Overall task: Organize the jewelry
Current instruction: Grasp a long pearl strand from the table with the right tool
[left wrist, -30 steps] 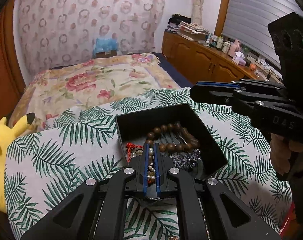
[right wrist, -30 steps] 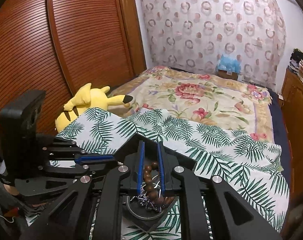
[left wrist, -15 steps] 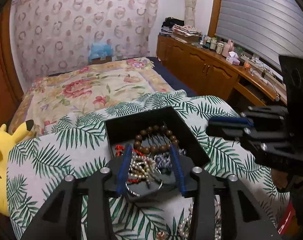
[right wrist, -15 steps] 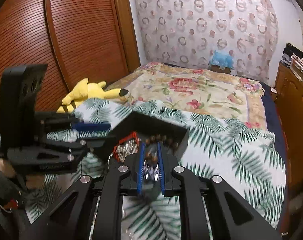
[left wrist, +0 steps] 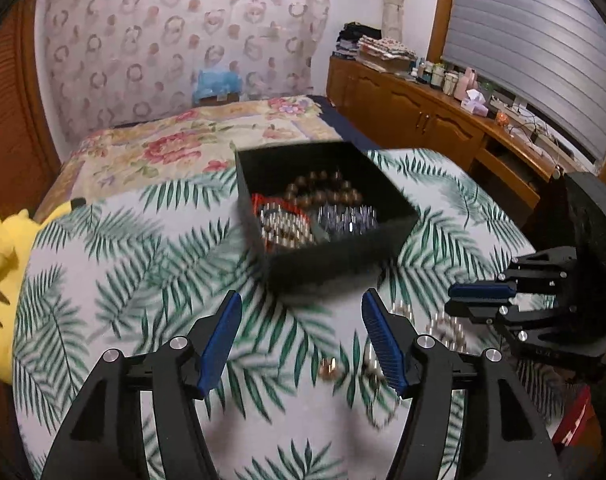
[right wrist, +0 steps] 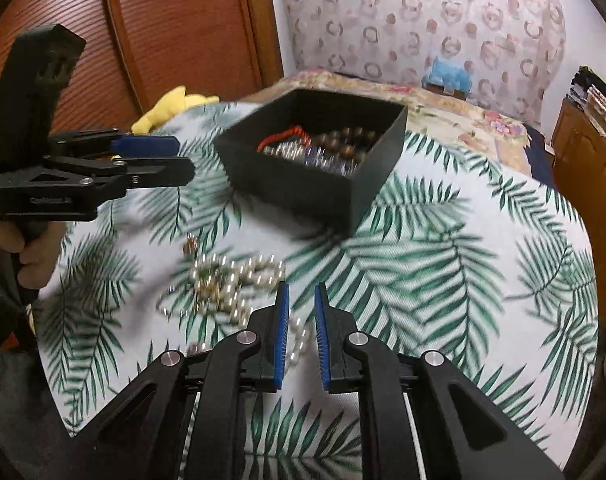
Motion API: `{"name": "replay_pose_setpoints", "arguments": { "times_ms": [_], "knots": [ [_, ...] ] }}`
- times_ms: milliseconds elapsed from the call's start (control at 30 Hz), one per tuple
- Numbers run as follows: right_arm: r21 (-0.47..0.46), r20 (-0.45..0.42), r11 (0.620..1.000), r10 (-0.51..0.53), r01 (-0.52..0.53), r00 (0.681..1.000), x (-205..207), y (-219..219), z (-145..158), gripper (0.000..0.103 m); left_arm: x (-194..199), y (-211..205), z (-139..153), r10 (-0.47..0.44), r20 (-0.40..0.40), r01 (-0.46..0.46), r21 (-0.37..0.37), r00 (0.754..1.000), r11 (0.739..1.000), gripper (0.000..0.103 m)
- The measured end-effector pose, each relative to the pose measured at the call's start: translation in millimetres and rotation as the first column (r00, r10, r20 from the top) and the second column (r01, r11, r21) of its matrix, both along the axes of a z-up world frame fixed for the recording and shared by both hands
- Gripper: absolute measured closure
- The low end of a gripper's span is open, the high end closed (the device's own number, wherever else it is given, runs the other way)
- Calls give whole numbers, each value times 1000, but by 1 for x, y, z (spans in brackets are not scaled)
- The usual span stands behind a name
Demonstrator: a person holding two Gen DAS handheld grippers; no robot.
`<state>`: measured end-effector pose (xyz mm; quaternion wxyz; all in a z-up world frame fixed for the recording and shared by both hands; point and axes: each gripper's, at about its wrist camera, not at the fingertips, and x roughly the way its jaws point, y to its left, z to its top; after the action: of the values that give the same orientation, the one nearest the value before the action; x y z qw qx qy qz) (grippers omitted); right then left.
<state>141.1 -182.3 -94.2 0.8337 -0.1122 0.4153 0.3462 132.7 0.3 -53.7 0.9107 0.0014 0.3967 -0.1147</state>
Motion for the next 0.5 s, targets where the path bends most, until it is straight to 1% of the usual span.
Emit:
{"name": "replay_pose_setpoints", "arguments": {
  "times_ms": [100, 200, 300, 400, 500],
  "knots": [
    [-14, -5, 1000, -8, 8, 1000, -5, 0, -5, 88, -15, 0, -8, 3, -10, -3, 0, 1000, 1000, 43],
    [-62, 17, 998, -18, 19, 1000, -9, 3, -10, 89, -29, -1, -13, 4, -14, -4, 4, 1000, 1000, 43],
    [-69, 21, 997, -22, 23, 1000, -11, 4, -12, 88, -40, -2, -17, 5, -12, -4, 4, 1000, 1000, 43],
    [-94, 46, 995, -24, 29, 999, -11, 8, -12, 88, -50, -2, -21, 5, -12, -5, 5, 1000, 1000, 43],
    [-93, 41, 995, -45, 48, 998, -9, 10, -11, 88, -62, -2, -23, 3, -8, -3, 3, 1000, 1000, 43]
  ]
}}
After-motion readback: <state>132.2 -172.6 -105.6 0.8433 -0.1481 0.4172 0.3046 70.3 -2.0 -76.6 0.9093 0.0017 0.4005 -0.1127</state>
